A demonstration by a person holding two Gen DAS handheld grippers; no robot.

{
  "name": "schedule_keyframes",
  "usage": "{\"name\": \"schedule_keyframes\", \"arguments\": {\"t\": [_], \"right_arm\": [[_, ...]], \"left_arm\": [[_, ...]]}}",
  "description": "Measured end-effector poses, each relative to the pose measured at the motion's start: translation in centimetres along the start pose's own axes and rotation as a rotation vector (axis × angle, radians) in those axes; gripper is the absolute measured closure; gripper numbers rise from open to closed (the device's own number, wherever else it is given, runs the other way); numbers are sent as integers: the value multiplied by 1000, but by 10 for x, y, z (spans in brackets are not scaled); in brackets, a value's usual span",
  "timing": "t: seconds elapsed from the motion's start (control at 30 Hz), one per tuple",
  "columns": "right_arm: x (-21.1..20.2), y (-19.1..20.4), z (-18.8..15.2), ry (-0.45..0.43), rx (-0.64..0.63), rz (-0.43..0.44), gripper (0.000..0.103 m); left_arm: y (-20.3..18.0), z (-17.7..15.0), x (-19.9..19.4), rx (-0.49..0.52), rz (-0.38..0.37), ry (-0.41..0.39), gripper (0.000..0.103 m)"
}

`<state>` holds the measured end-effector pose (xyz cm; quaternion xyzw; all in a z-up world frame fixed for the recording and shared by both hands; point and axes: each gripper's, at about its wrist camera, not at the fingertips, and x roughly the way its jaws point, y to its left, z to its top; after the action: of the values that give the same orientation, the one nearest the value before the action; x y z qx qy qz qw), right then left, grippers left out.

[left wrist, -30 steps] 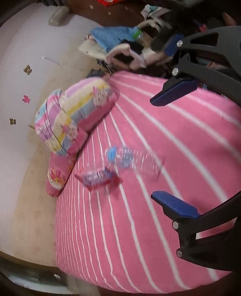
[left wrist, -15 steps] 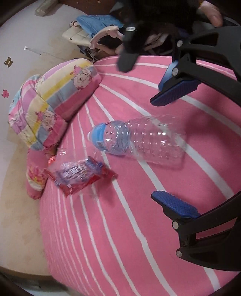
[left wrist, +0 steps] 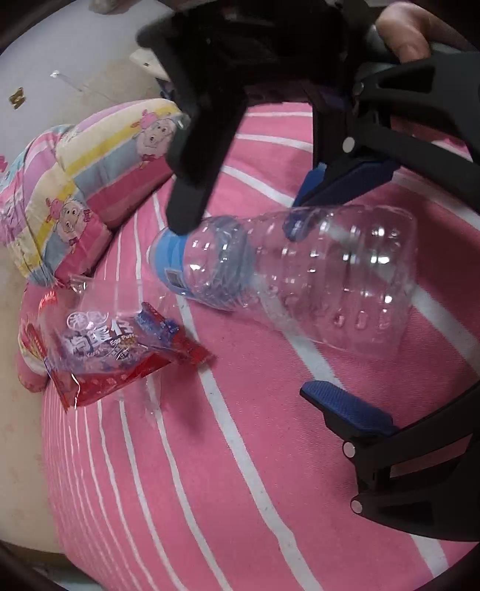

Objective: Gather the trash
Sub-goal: 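Grasp the clear water bottle with both tools and lift it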

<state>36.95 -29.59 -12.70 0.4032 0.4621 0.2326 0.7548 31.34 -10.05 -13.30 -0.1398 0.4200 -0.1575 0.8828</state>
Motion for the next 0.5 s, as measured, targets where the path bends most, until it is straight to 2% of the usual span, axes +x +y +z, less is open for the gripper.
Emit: {"name": "schedule_keyframes", "arguments": {"t": [0.1, 0.17, 0.23, 0.27, 0.3, 0.5], "right_arm": [[7, 8, -1, 10, -58, -46, 5], [13, 15, -2, 13, -90, -80, 5], [15, 18, -3, 11, -102, -82, 11], [18, 15, -5, 24, -97, -72, 33], [20, 12, -5, 34, -82, -54, 39], [18, 14, -10, 12, -75, -27, 41]], "left_arm": [[-2, 0, 0, 14, -19, -2, 19], [-1, 0, 1, 9, -61, 8, 38], [-1, 0, 1, 4, -80, 10, 38], [-1, 0, 1, 5, -79, 9, 42], [-2, -1, 1, 11, -76, 13, 43], [-5, -1, -7, 17, -67, -11, 43]]}}
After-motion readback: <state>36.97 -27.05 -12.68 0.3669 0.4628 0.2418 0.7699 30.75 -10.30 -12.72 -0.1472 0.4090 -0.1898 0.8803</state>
